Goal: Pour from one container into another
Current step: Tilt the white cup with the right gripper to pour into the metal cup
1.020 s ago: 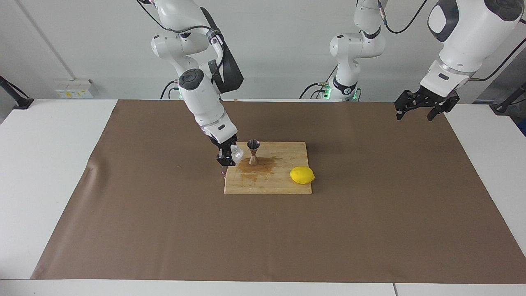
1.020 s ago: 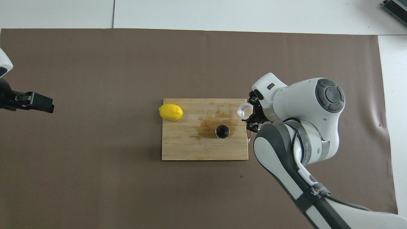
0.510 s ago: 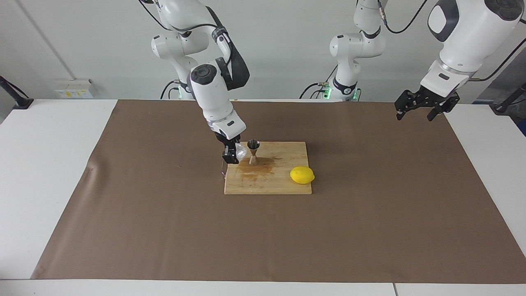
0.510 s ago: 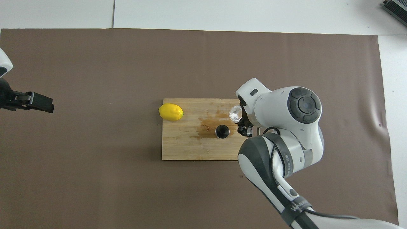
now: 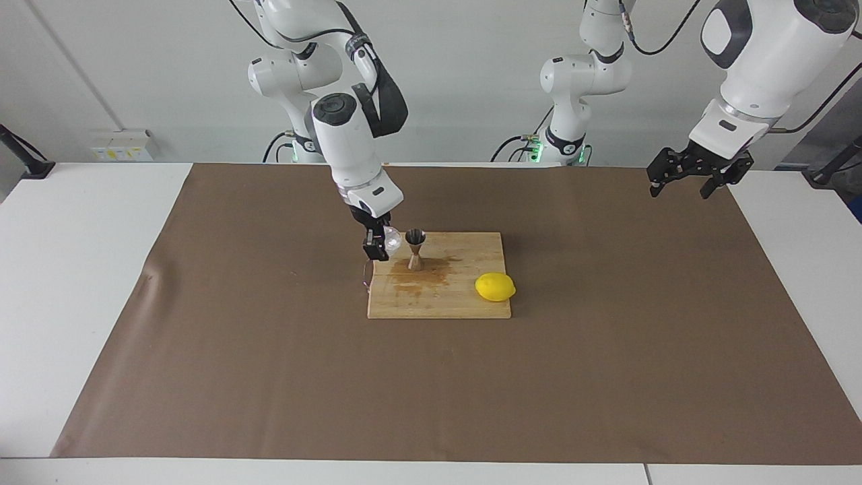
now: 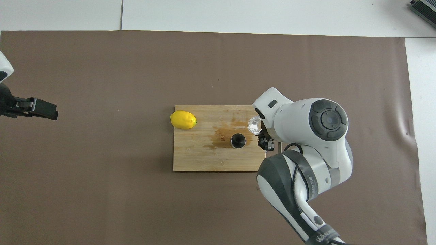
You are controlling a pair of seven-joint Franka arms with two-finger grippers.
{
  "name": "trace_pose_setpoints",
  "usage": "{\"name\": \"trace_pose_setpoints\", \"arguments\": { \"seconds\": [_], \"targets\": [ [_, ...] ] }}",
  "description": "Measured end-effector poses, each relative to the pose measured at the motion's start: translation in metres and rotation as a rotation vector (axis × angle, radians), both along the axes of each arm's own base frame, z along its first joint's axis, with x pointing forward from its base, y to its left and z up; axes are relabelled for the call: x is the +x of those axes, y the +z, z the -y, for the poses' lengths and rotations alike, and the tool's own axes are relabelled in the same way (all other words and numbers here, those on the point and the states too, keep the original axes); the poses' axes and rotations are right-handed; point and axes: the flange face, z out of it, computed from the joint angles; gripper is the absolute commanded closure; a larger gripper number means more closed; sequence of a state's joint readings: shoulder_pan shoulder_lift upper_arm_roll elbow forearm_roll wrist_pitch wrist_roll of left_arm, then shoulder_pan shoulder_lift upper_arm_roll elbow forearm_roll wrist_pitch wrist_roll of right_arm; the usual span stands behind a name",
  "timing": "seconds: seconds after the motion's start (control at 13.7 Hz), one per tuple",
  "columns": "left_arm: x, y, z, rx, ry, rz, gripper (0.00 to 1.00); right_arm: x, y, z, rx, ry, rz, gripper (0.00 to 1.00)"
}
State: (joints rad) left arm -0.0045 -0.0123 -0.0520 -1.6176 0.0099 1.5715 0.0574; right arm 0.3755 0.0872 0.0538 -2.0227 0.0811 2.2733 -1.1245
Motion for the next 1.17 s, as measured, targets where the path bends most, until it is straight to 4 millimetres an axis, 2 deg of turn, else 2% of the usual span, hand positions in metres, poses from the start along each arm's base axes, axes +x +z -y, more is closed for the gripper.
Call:
{"name": "trace_pose_setpoints", "arguments": {
  "seconds": [0.44,0.58,0.73,1.17],
  "targets": [
    [0.0,0.0,0.0,0.0,0.0,0.0,0.0,-0.025,-0.001,-0.03,-0.102,-0.014,0.042,0.9],
    [0.001,-0.002,0.0,0.0,0.0,-0.003,0.0,-0.029,0.001,-0.034,-0.125,-0.015,0.061,0.91],
    [0.001,-0.003,0.0,0.0,0.0,-0.004,0.0,-0.031,0.0,-0.032,-0.15,-0.004,0.073,1.0],
    [0.002,-0.003,0.0,0.0,0.0,-0.004,0.0,-0.051,-0.005,-0.046,-0.257,0.051,0.137,1.0]
  ]
}}
